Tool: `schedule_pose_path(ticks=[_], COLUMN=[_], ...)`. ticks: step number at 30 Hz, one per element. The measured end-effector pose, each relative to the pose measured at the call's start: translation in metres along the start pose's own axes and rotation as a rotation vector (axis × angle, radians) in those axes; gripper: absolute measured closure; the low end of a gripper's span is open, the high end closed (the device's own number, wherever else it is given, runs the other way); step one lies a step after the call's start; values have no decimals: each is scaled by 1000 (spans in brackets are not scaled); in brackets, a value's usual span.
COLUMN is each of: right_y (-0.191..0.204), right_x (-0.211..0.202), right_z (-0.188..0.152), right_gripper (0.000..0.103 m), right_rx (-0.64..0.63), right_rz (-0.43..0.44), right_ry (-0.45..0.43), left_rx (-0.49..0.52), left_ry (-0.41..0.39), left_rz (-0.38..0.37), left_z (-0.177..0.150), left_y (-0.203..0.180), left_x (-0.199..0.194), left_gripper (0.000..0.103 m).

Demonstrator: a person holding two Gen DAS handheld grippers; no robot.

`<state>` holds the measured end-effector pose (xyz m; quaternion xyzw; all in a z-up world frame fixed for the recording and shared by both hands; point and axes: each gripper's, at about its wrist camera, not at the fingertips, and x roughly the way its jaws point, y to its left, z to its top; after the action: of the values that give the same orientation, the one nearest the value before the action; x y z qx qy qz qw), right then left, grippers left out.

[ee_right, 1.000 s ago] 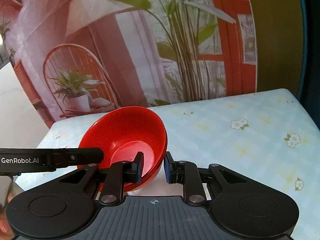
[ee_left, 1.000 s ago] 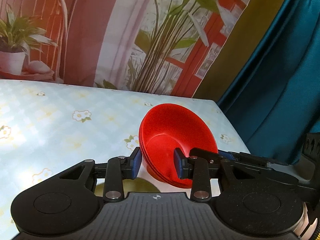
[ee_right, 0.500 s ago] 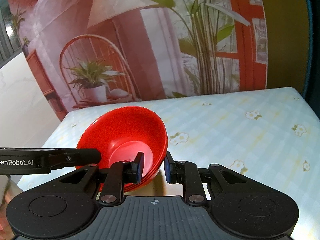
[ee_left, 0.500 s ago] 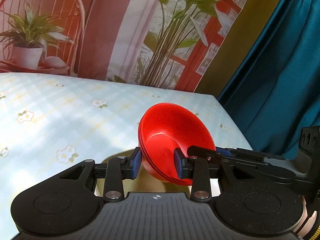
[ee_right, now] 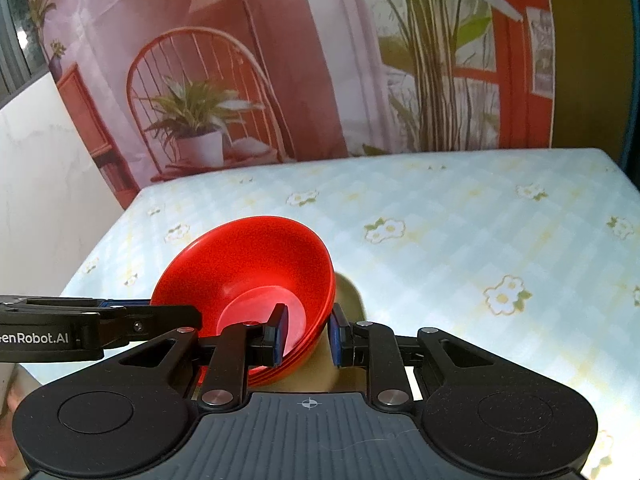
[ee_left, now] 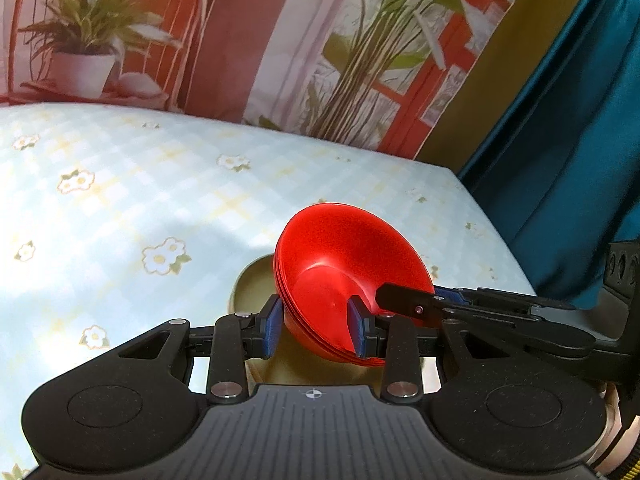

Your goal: Organize plates and bowls

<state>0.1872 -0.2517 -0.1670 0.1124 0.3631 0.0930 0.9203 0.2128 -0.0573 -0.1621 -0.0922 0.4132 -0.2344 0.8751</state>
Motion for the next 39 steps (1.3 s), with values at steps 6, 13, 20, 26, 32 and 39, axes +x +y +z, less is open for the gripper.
schedule_pose_path(ticks=[6,13,20,26,32,39], right_y=[2,4,3,-1,-2,1], right_x=[16,18,8,-12,-46,-90], right_z=[-6,-9,-7,1,11,21], right_gripper=[82,80,76,68,57,36], right_rx=[2,-2,-17,-27,-66,-106], right_rz=[-7,-4,-7,-21,-32,-55], right_ry=[34,39,14,-28,-83,-163], left_rx=[-18,-13,17,70,153,191], left_ry=[27,25,-10,-67,-144,-267], left_rz=[11,25,56,99,170,238], left_z=[-4,-9,-5,3,9,14], left_y=[10,11,6,-3,-19,-34], left_x=[13,12,-2,-26,-62,-118], left_gripper=[67,67,64,50,31,4])
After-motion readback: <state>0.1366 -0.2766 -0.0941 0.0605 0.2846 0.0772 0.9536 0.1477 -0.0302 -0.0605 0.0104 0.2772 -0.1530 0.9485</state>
